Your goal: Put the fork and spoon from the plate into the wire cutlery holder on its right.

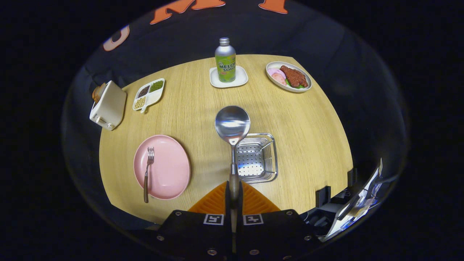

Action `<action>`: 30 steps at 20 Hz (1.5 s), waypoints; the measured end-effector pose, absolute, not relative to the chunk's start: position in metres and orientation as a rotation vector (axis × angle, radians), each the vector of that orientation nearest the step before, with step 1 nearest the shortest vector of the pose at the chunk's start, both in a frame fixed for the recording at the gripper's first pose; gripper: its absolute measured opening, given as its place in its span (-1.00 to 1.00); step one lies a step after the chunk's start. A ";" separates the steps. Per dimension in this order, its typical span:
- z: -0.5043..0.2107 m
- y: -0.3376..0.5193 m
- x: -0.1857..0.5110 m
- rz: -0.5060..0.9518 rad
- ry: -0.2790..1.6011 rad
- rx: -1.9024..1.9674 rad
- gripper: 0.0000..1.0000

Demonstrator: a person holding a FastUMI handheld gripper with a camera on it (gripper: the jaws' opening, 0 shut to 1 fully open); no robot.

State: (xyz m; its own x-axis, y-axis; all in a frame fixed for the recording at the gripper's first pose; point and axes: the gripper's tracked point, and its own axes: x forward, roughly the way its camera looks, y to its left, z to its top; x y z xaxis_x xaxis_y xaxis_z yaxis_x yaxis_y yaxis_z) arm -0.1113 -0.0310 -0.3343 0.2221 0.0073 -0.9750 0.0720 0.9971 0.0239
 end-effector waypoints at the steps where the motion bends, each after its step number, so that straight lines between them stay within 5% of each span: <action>1: -0.336 -0.040 -0.114 -0.037 1.374 0.060 -0.90; 17: -0.358 -0.076 -0.141 0.185 1.874 -0.124 -0.90; 30: -0.357 -0.069 -0.105 0.108 1.799 0.007 -0.78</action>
State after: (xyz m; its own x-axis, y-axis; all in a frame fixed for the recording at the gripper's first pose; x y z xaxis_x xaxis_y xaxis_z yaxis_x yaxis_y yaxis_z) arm -0.1052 -0.0687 -0.3566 -0.2292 0.0631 -0.9713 -0.0539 0.9955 0.0774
